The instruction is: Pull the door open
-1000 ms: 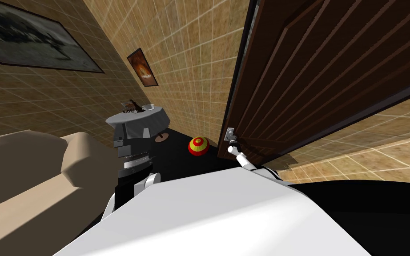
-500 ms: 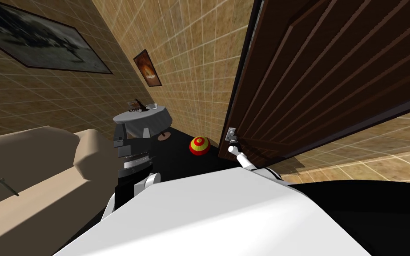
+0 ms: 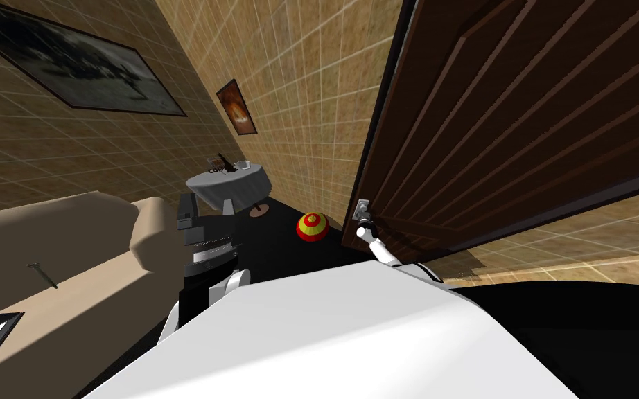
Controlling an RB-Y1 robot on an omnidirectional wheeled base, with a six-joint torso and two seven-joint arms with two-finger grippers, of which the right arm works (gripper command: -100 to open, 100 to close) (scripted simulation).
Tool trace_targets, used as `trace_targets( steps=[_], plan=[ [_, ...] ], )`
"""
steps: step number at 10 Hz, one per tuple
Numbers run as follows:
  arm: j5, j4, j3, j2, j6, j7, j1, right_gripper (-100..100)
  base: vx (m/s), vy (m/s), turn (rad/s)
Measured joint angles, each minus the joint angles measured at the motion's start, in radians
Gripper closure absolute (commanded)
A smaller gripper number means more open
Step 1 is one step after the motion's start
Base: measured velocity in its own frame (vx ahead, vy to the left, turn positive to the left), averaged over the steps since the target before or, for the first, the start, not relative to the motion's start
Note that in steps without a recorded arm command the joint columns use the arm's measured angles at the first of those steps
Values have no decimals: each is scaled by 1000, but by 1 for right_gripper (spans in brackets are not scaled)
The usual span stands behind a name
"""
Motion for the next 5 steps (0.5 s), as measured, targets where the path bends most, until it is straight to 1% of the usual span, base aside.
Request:
trace_targets(
  steps=[1,3,5],
  plan=[
    [-1,4,1,1,3,-3,3,-100,-99,42,-19],
    [-2,3,4,-1,1,-6,3,-100,-159,99,-31],
    [-1,1,10,-4,-9,-13,-2,-100,-197,102,-35]
  ],
)
